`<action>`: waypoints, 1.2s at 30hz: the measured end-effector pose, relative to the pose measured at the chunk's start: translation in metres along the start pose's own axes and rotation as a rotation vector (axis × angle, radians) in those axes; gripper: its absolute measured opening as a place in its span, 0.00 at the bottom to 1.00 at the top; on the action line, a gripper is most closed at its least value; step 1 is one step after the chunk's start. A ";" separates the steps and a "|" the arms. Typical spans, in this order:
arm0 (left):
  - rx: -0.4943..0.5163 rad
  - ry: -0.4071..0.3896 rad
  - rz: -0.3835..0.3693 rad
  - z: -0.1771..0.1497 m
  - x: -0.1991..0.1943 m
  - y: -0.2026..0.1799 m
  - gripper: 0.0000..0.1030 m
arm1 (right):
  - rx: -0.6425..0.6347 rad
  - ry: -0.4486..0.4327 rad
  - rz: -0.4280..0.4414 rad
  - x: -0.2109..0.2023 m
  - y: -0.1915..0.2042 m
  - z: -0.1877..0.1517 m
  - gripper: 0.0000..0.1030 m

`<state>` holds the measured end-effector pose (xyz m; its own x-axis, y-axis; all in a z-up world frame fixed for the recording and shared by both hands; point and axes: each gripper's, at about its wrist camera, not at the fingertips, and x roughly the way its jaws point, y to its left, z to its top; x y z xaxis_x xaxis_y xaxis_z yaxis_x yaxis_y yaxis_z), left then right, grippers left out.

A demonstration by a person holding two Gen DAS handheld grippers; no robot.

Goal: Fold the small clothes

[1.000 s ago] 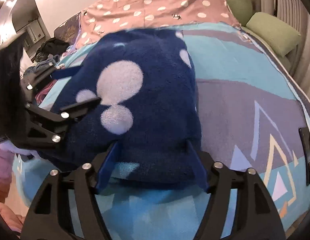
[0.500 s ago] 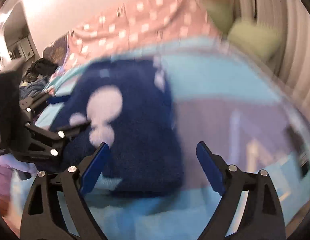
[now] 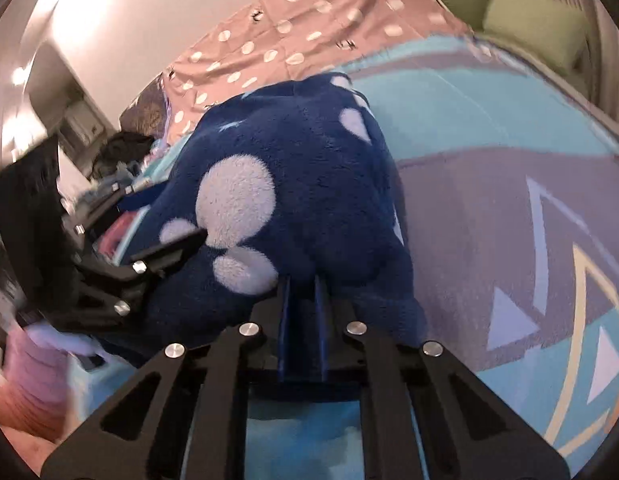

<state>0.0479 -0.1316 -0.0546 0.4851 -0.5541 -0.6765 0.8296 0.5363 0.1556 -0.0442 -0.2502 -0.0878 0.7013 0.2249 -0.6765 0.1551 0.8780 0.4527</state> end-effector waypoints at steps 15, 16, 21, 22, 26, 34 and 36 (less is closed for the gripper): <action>-0.016 -0.012 -0.013 -0.004 -0.002 0.006 0.89 | 0.168 0.012 0.057 -0.060 -0.018 -0.028 0.71; -0.017 -0.014 -0.014 -0.004 -0.002 0.006 0.89 | 0.199 0.029 0.067 -0.060 -0.022 -0.033 0.71; -0.018 -0.018 -0.015 -0.002 -0.002 0.005 0.89 | 0.507 0.108 0.269 -0.038 -0.057 -0.052 0.75; -0.018 -0.017 -0.014 -0.003 -0.002 0.005 0.89 | 0.544 0.098 0.296 -0.036 -0.060 -0.052 0.76; -0.020 -0.017 -0.013 -0.002 -0.001 0.004 0.89 | 0.586 0.093 0.349 -0.019 -0.048 -0.036 0.93; -0.308 -0.097 -0.072 0.006 -0.032 0.056 0.90 | 0.537 0.059 0.148 -0.007 -0.030 -0.023 0.78; -0.449 -0.133 -0.024 0.002 -0.031 0.094 0.98 | 0.543 0.059 0.162 -0.007 -0.034 -0.026 0.73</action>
<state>0.1112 -0.0649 -0.0174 0.5226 -0.6309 -0.5735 0.6535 0.7284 -0.2058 -0.0722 -0.2704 -0.1135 0.7084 0.3752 -0.5978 0.3951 0.4911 0.7764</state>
